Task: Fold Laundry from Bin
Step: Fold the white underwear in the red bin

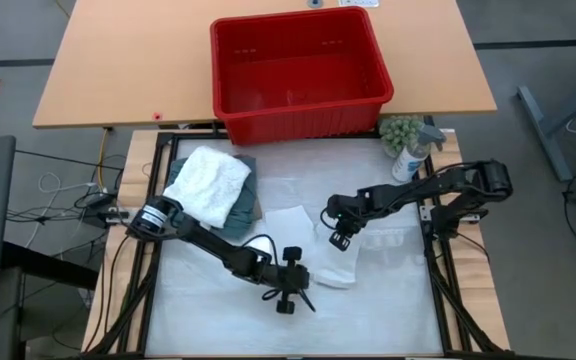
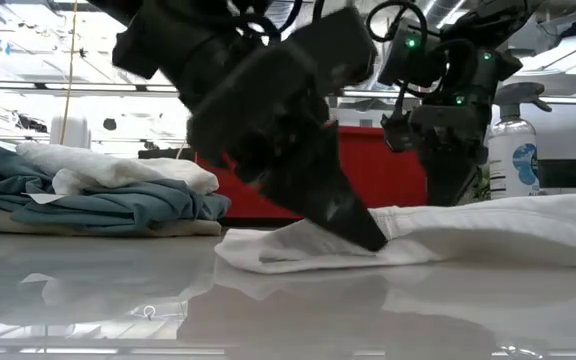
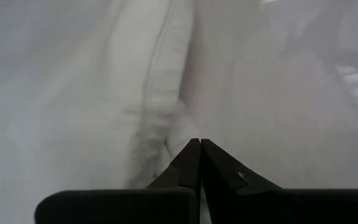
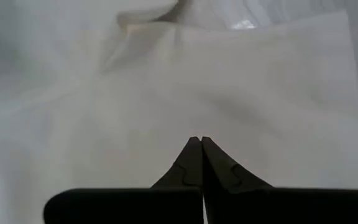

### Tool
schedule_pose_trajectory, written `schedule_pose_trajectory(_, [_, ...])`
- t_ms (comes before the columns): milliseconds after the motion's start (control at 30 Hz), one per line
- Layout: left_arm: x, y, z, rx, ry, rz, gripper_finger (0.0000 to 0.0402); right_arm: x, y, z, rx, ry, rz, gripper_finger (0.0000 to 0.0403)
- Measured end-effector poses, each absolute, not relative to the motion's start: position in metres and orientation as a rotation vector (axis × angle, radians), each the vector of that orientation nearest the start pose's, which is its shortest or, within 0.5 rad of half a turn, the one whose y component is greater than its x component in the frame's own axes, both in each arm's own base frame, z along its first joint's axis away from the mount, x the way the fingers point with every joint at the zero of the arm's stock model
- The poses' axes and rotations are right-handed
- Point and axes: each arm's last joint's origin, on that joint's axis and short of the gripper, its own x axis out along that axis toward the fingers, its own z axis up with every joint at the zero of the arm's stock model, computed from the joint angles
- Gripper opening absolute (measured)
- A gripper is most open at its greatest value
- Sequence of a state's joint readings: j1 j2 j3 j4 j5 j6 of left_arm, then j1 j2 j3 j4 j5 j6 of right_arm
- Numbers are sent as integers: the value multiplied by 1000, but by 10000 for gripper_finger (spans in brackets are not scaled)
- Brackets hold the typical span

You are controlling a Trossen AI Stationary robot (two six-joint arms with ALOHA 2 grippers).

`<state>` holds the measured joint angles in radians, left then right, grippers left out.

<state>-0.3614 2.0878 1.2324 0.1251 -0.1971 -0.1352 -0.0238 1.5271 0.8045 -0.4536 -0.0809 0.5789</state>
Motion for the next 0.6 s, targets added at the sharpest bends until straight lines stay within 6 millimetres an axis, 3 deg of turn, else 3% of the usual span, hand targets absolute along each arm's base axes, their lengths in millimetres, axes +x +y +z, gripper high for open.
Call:
schedule_pose_trajectory(167, [402, -150, 114, 121, 721, -73, 0, 270, -6, 162, 579, 1142, -297, 16])
schedule_pose_trajectory(333, [398, -156, 107, 127, 773, -160, 0, 268, -15, 161, 576, 1144, -349, 16])
schedule_pose_trajectory(600, [386, -164, 105, 116, 892, -275, 0, 263, -47, 160, 569, 1140, -441, 16])
